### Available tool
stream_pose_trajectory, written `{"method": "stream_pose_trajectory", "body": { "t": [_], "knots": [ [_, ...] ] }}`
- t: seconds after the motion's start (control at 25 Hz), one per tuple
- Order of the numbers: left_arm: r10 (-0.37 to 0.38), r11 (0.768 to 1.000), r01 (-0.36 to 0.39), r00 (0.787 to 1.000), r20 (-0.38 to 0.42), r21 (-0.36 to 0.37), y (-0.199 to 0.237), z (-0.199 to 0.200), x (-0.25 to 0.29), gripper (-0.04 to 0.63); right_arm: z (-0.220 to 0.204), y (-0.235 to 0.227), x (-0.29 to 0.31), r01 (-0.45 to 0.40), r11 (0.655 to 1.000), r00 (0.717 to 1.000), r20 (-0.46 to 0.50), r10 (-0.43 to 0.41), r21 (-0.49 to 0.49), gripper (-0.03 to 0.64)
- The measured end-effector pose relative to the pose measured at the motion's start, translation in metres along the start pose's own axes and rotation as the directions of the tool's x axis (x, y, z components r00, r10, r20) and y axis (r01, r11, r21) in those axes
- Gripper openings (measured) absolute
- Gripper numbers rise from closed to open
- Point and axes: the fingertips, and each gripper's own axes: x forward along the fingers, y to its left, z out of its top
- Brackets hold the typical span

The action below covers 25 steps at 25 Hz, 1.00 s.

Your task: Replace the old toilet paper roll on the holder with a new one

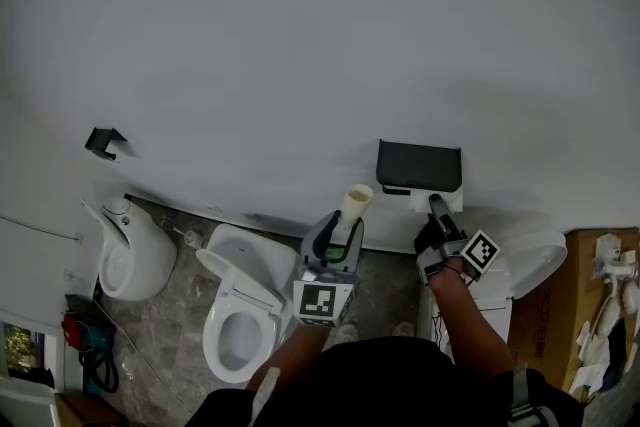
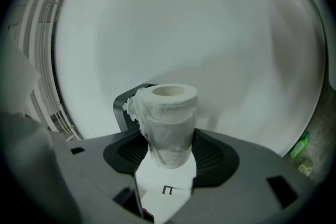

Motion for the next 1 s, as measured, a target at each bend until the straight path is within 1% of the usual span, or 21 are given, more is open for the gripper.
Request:
{"method": "stream_pose_trajectory", "body": {
  "t": [0.28, 0.48, 0.6, 0.68, 0.8, 0.92, 1.0],
  "knots": [
    [0.024, 1.000, -0.023, 1.000, -0.005, 0.013, 0.018, 0.003, -0.013, 0.153, -0.030, 0.002, 0.020, -0.016, 0.999, 0.999, -0.043, 0.018, 0.040, 0.255],
    [0.051, 0.999, -0.051, 0.998, -0.029, 0.009, 0.030, 0.001, -0.020, 0.153, -0.037, 0.000, 0.024, -0.039, 0.997, 0.999, -0.028, 0.041, 0.066, 0.258],
    [0.050, 0.999, -0.050, 0.999, -0.011, 0.012, 0.030, 0.003, -0.021, 0.153, -0.037, -0.001, 0.024, -0.029, 0.998, 0.999, -0.017, 0.030, 0.054, 0.268],
    [0.043, 0.999, -0.043, 0.999, -0.011, 0.008, 0.029, 0.003, -0.021, 0.153, -0.038, -0.004, 0.021, 0.008, 0.999, 1.000, -0.016, -0.007, 0.052, 0.282],
    [0.036, 0.999, -0.036, 0.999, -0.010, 0.009, 0.028, 0.003, -0.020, 0.153, -0.041, -0.008, 0.018, 0.056, 0.998, 0.998, -0.026, -0.055, 0.030, 0.324],
    [0.024, 1.000, -0.024, 1.000, -0.017, 0.002, 0.026, 0.001, -0.019, 0.153, -0.043, -0.006, 0.012, 0.068, 0.998, 0.997, -0.035, -0.068, -0.004, 0.346],
    [0.016, 1.000, -0.016, 1.000, -0.011, 0.002, 0.024, 0.002, -0.017, 0.153, -0.042, -0.001, 0.005, 0.069, 0.995, 0.996, -0.045, -0.072, -0.067, 0.352]
  ]
}}
